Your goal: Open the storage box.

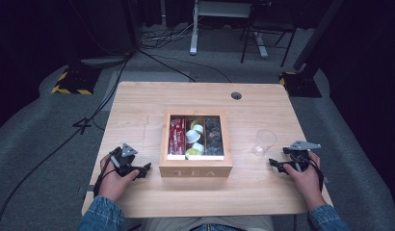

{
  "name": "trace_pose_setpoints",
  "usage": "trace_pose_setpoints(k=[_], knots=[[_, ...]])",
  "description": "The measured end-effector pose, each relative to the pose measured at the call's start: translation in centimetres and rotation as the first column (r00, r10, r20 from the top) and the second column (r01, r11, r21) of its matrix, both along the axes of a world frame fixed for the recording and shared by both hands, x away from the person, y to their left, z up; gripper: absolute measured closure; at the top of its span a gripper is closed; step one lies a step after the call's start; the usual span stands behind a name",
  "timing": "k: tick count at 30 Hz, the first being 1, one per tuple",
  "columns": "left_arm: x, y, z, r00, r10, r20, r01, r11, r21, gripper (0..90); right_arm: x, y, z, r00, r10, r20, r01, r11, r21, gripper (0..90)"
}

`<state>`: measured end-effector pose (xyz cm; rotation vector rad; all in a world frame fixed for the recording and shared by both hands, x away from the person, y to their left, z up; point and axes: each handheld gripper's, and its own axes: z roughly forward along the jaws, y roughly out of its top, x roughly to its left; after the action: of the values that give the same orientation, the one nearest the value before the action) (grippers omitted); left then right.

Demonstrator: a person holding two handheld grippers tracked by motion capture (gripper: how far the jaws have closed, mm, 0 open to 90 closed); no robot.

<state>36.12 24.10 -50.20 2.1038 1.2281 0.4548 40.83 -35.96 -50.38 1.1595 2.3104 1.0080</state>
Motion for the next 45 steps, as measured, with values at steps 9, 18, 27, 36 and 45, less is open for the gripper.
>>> trace_pose_setpoints(k=[9,18,27,36,45], knots=[[-0.4,0.0,1.6,0.9992,-0.009,-0.04,0.01,0.9998,0.019,19.0,0.0,0.0,0.0,1.0,0.002,0.001,-0.002,1.0,0.003,14.4],[-1.7,-0.7,4.4,0.9986,-0.049,-0.02,0.049,0.9987,0.013,23.0,-0.1,0.0,0.0,1.0,0.003,0.001,-0.003,1.0,0.003,14.6],[-2.9,-1.6,6.7,0.996,-0.089,0.013,0.089,0.996,0.0,23.2,-0.1,0.0,0.0,1.0,0.003,0.001,-0.003,1.0,0.003,14.6],[-4.1,-3.9,7.8,0.9799,-0.199,0.013,0.199,0.98,0.003,22.8,-0.1,0.0,0.0,1.0,0.004,0.001,-0.004,1.0,0.004,14.7],[-4.1,-5.3,6.9,0.9702,-0.242,-0.005,0.242,0.9702,0.007,28.8,-0.1,0.0,0.0,1.0,0.004,0.0,-0.004,1.0,0.004,14.8]])
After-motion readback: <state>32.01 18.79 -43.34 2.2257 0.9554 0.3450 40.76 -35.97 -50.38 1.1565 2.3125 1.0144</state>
